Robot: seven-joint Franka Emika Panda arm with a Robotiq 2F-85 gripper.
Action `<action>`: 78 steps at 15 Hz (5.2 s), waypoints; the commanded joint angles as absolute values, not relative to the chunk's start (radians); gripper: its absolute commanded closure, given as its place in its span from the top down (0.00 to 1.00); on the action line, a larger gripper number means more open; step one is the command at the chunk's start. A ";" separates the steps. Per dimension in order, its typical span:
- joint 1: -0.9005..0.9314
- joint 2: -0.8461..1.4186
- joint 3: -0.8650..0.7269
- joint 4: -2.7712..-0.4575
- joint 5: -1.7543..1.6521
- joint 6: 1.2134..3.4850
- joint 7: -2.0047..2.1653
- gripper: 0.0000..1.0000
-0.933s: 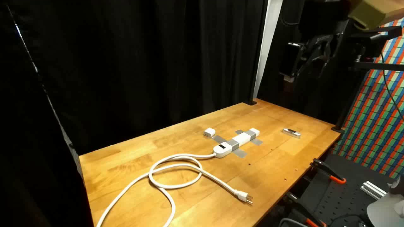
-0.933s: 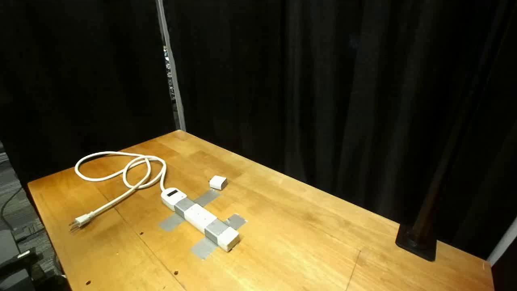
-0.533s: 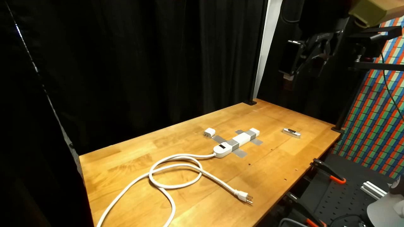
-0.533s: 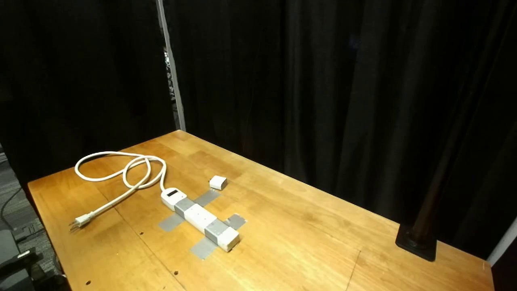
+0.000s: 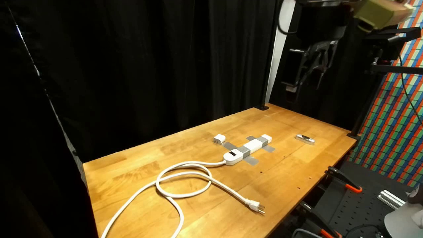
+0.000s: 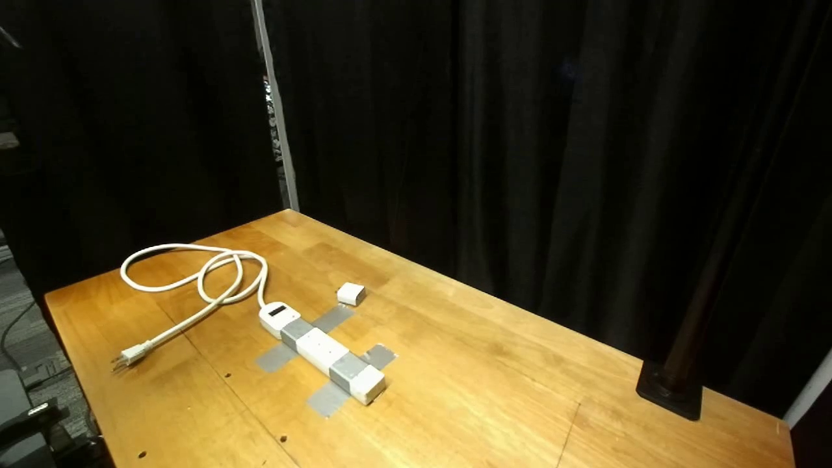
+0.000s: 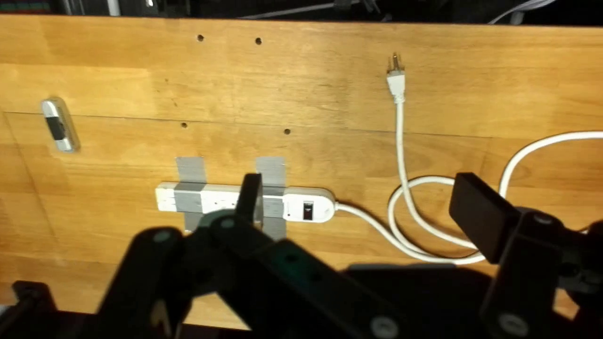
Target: Pick up the charger from the table and put it on the adapter
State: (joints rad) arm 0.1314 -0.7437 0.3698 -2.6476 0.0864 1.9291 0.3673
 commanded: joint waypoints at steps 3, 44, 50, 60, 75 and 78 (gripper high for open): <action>0.199 -0.410 0.312 -2.500 0.132 2.049 0.197 1.00; 0.118 0.445 0.074 -1.808 -0.246 2.426 -0.470 1.00; 0.069 0.529 0.075 -1.756 -0.200 2.204 -0.418 1.00; 0.063 0.526 0.079 -1.783 -0.220 2.227 -0.418 1.00; -0.216 0.787 0.201 -1.387 0.172 1.835 -1.312 1.00; -0.243 0.832 0.218 -1.346 0.243 1.796 -1.449 1.00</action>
